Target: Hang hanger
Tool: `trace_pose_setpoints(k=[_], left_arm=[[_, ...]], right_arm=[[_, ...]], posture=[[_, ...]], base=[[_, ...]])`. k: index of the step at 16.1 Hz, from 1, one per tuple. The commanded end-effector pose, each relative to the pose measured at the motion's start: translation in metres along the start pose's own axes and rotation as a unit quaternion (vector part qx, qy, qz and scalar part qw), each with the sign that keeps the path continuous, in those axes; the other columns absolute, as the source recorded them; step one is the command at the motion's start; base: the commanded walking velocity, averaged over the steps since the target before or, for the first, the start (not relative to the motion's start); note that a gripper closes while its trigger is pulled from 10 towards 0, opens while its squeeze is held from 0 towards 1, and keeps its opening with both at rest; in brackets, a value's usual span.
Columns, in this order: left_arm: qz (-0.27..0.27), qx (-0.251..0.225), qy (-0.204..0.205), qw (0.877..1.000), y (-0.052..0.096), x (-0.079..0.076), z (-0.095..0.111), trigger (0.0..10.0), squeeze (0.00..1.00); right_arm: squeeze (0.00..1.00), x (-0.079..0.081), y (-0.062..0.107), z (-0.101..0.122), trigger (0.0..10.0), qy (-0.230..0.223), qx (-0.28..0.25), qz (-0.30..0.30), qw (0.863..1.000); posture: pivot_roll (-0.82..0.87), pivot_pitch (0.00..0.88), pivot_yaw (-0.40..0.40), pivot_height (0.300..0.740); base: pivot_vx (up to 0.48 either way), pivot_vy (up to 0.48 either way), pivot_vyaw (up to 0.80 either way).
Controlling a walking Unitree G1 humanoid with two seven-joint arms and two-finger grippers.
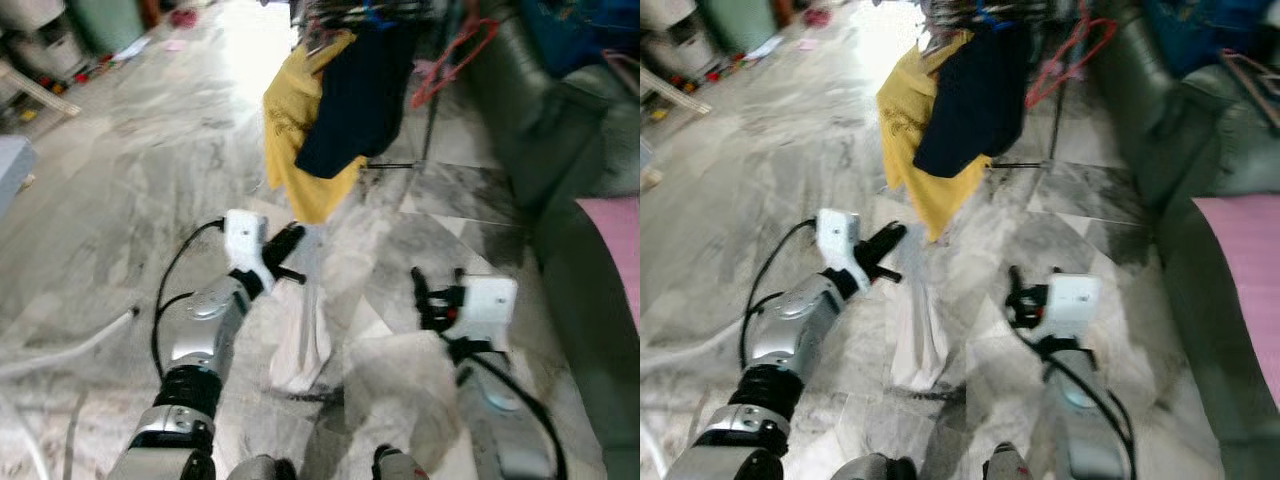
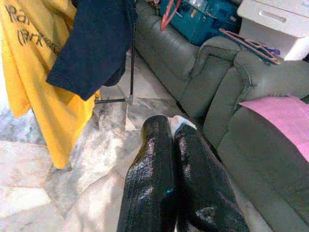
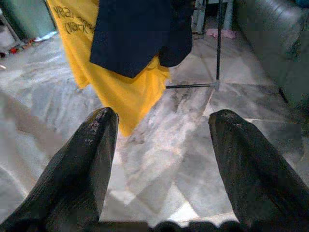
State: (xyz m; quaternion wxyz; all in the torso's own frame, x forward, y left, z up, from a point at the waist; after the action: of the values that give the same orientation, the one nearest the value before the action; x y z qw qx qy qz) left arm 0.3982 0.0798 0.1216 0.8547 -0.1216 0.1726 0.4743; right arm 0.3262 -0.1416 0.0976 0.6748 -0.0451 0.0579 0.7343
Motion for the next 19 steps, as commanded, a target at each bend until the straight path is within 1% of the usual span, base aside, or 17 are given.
trace_pose_setpoints(k=[1,7,9,12,14,15,17,19], left_arm=[[-0.001,-0.003,-0.002,1.000,0.000,-0.001,0.000,10.0,0.00],[-0.004,-0.001,-0.004,1.000,-0.002,-0.004,-0.002,10.0,0.00],[-0.004,-0.007,-0.010,1.000,-0.002,-0.006,-0.002,10.0,0.00],[-0.013,-0.017,0.009,1.000,-0.002,-0.010,0.000,10.0,0.00],[-0.019,-0.022,0.015,0.999,-0.003,-0.012,0.003,10.0,0.00],[-0.023,-0.019,0.003,1.000,-0.003,-0.013,0.003,10.0,0.00],[-0.026,-0.014,-0.005,1.000,-0.003,-0.013,0.002,10.0,0.00],[-0.031,-0.008,-0.009,0.999,-0.001,-0.012,-0.002,10.0,0.00]], right_arm=[[0.00,0.001,0.002,-0.007,10.0,0.002,0.014,0.003,1.000],[0.00,0.014,0.003,-0.010,10.0,0.002,0.019,0.015,1.000],[0.00,0.016,0.004,-0.012,10.0,-0.001,0.023,0.020,1.000],[0.00,0.018,0.004,-0.015,10.0,-0.001,0.029,0.027,0.999],[0.00,0.020,0.003,-0.016,10.0,-0.004,0.033,0.032,0.999],[0.00,0.022,0.003,-0.019,10.0,-0.011,0.040,0.038,0.998],[0.00,0.026,0.003,-0.022,10.0,-0.013,0.045,0.045,0.998],[0.00,0.031,0.004,-0.023,10.0,-0.002,0.048,0.055,0.997]], posture=[[-0.20,0.170,0.076,0.740],[-0.21,0.176,0.090,0.740],[-0.21,0.179,0.089,0.740],[-0.21,0.182,0.088,0.740],[-0.20,0.181,0.088,0.740],[-0.20,0.178,0.090,0.740],[-0.20,0.176,0.090,0.740],[-0.20,0.177,0.090,0.740]], base=[[0.000,0.379,0.00],[0.000,0.396,0.00],[0.000,0.000,0.00],[0.000,0.000,0.00],[0.000,0.000,0.00],[0.000,0.000,0.00],[0.000,0.000,0.00],[0.000,0.000,0.00]])
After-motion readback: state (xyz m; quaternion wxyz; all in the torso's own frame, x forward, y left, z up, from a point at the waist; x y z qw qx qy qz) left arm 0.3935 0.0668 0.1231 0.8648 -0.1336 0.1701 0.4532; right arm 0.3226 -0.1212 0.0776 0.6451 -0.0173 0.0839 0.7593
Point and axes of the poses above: a point about 5 cm out from each wrist's last joint towards the gripper, its own y axis pointing back from the gripper into the wrist, its own z axis along the axis of the wrist's last joint, x = y × z, the point moved 6 cm from there along -y, pointing out of the wrist towards the gripper, and after that the axes turned 13 degrees about y, right-handed, at the moved point
